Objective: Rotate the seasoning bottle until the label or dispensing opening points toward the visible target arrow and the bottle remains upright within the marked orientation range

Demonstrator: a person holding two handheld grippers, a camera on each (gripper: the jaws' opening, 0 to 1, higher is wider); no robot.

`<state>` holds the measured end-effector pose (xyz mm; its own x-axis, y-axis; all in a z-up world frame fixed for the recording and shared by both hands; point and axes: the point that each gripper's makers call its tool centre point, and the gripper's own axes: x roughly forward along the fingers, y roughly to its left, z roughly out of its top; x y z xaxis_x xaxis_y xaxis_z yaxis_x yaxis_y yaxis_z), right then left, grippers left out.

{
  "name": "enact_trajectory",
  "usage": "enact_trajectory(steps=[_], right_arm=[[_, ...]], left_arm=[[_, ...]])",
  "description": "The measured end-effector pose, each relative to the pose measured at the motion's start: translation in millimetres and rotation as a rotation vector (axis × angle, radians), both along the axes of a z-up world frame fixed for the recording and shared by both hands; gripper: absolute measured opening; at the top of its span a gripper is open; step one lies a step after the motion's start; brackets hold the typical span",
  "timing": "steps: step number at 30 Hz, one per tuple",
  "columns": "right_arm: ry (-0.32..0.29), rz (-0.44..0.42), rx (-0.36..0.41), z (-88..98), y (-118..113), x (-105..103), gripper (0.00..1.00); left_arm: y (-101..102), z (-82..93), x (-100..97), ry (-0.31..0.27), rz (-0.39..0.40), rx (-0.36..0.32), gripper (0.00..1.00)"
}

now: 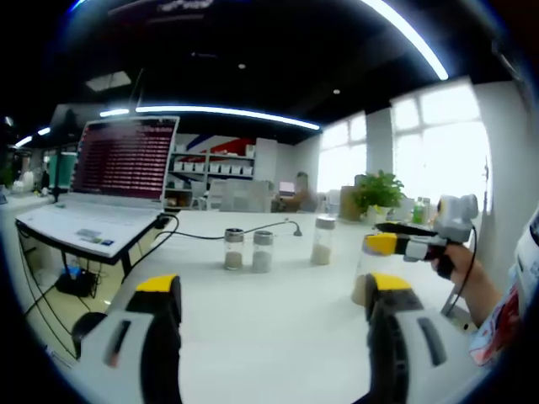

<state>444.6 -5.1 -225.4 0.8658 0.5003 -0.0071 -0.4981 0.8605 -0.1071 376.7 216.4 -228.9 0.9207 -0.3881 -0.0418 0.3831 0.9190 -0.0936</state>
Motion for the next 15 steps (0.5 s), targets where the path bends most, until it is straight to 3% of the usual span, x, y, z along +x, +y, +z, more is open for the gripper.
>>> enact_trajectory(steps=[3, 11, 15], right_arm=[[-0.041, 0.053, 0.023, 11.8, 0.6, -3.2, 0.67], [-0.011, 0.157, 0.059, 16.8, -8.8, -3.2, 0.66], [0.018, 0.280, 0.075, 13.4, -1.3, -8.9, 0.65]], left_arm=[[0.5, -0.3, 0.4, -0.002, 0.004, 0.009, 0.96], [6.5, 0.4, 3.6, -0.008, 0.029, 0.019, 0.96], [5.0, 0.2, 3.8, -0.008, 0.021, 0.019, 0.96]])
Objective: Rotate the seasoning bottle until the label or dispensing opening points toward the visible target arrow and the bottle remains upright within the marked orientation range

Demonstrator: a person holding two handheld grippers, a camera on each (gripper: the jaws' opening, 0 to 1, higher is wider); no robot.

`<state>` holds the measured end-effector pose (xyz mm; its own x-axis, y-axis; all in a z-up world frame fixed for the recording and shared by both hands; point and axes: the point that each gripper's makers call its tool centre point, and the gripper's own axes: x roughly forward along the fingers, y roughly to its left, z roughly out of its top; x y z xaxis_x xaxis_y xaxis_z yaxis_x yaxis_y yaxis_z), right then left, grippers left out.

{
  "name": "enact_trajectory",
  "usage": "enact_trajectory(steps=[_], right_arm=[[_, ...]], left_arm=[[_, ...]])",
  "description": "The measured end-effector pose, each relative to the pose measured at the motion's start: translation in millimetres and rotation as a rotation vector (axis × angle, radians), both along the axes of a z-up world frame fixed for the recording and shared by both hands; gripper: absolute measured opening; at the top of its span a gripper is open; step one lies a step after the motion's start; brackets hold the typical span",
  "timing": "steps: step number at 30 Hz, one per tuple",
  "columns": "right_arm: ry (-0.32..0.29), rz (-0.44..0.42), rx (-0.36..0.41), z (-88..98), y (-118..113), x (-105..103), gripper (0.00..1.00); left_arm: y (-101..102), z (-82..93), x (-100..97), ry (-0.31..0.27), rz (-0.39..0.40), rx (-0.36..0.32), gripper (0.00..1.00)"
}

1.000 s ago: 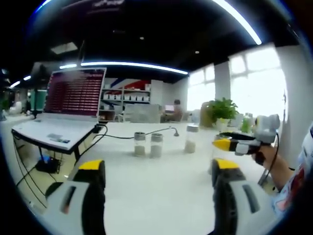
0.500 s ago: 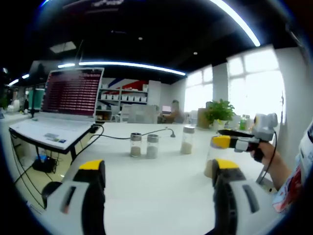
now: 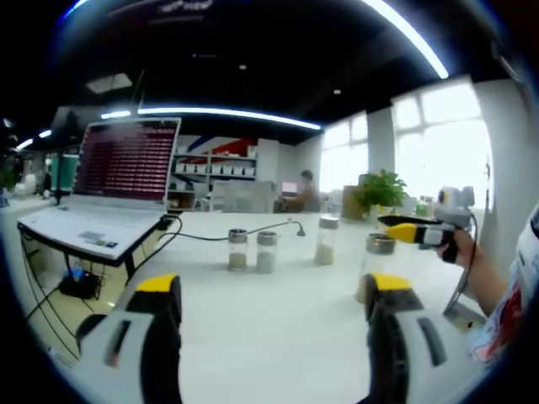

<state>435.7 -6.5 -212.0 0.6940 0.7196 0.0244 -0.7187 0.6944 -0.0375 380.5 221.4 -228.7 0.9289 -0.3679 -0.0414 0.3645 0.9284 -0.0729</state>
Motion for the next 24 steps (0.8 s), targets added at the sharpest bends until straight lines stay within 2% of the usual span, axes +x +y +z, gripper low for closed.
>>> enact_trajectory(steps=[3, 7, 11, 15, 20, 24], right_arm=[[0.021, 0.090, 0.002, -0.7, 2.4, -2.3, 0.65], [0.008, 0.188, -0.042, 0.3, 1.1, -2.1, 0.64], [0.014, 0.286, -0.053, 0.4, 0.8, -3.3, 0.63], [0.047, 0.389, -0.091, -9.6, 6.3, -10.7, 0.63], [0.095, 0.459, -0.086, -20.3, 13.3, -12.0, 0.63], [0.097, 0.487, -0.061, -21.4, 17.4, -4.1, 0.62]], left_arm=[[-0.8, -0.4, 1.0, 0.001, -0.004, -0.001, 0.96], [-1.1, -2.6, 3.8, 0.010, -0.007, -0.008, 0.95], [-3.6, -3.9, 4.6, 0.014, -0.016, -0.009, 0.95], [-5.5, -5.2, 4.9, 0.018, -0.024, -0.013, 0.95], [-6.6, -6.7, 4.0, 0.021, -0.027, -0.013, 0.95], [-5.7, -6.0, 2.2, 0.018, -0.029, -0.018, 0.95]])
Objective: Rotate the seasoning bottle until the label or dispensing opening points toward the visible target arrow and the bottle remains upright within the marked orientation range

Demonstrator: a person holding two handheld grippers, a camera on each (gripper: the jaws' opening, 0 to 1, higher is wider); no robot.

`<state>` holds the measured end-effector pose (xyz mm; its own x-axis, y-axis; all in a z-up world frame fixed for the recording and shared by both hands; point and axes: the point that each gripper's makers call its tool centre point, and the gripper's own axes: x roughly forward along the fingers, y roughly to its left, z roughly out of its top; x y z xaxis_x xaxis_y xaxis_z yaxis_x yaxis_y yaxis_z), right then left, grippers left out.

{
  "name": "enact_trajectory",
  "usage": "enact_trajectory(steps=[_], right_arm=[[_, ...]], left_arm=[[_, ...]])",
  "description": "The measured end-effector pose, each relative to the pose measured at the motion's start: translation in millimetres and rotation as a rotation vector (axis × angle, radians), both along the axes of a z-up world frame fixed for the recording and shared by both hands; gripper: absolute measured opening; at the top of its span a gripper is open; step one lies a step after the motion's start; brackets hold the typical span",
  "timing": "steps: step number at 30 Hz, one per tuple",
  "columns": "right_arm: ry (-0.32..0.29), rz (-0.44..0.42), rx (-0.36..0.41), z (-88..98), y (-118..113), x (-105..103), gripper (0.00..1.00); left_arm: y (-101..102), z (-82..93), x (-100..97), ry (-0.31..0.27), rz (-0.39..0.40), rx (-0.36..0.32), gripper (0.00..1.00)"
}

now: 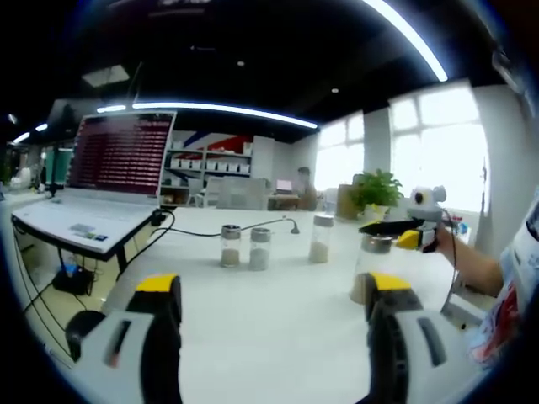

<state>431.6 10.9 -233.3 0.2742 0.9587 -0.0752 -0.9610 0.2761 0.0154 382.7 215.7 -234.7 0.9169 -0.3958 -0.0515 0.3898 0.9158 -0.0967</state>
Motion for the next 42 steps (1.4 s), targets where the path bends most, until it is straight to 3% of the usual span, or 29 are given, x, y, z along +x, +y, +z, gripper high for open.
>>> enact_trajectory(steps=[4, 11, 15, 21, 27, 29, 42], right_arm=[[-0.001, 0.084, -0.008, -4.2, 5.9, -3.7, 0.62], [0.059, 0.133, -0.007, -15.5, 5.6, -2.6, 0.54], [0.062, 0.167, -0.004, -17.2, 6.4, -7.2, 0.52], [0.045, 0.156, -0.013, -19.0, 6.3, -1.6, 0.43], [0.044, 0.165, 0.016, -17.9, 7.5, -1.9, 0.43], [0.085, 0.151, 0.019, -19.3, 8.5, -0.9, 0.43], [0.051, 0.152, -0.038, -21.7, 12.5, -1.1, 0.42]], left_arm=[[1.4, -0.4, -0.8, 0.002, 0.002, -0.005, 0.95], [0.9, 0.0, 0.1, -0.002, 0.000, -0.007, 0.95], [-1.0, 4.6, -1.3, -0.023, -0.006, -0.013, 0.95], [-2.4, 2.6, -1.3, -0.013, -0.006, -0.008, 0.95], [-4.1, 4.4, -2.9, -0.017, -0.019, -0.016, 0.95], [-3.8, 6.3, -3.3, -0.023, -0.023, -0.025, 0.95], [-2.8, 7.9, -5.2, -0.019, -0.026, -0.030, 0.95]])
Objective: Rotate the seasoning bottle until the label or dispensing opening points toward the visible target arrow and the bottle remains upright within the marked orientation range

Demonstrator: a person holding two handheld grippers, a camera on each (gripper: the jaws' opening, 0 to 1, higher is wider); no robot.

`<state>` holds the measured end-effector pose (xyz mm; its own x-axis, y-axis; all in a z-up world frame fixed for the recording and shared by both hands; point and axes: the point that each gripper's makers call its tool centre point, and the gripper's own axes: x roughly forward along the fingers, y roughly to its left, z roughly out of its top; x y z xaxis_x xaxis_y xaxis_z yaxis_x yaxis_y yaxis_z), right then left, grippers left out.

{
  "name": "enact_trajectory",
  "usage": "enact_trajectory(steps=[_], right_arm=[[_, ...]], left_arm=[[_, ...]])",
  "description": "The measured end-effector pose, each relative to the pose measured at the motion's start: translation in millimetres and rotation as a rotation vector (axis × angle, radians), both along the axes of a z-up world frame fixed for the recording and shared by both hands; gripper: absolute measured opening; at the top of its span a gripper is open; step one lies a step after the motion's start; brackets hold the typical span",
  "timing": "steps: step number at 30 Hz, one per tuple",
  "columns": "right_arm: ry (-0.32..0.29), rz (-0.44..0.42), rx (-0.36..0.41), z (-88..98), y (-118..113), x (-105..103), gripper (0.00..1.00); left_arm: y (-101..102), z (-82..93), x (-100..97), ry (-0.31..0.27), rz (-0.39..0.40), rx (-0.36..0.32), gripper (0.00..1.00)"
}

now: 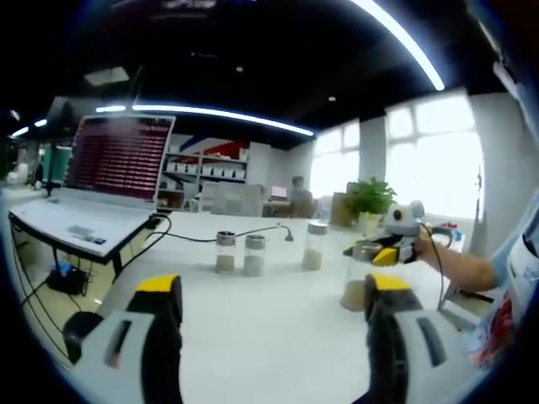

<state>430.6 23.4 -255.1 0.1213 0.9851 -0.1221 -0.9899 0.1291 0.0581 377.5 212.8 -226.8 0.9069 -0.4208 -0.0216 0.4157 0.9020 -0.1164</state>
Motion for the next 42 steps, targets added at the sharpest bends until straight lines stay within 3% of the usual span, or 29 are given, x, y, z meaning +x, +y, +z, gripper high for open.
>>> enact_trajectory(steps=[11, 42], right_arm=[[-0.016, -0.049, 0.017, -0.6, -1.9, 0.2, 0.42], [-0.064, -0.222, -0.032, -2.6, -3.5, 1.4, 0.42]], left_arm=[[-2.0, -1.3, -1.9, 0.002, 0.001, -0.002, 0.95], [-9.0, -0.1, -2.2, 0.001, -0.007, 0.005, 0.95]])
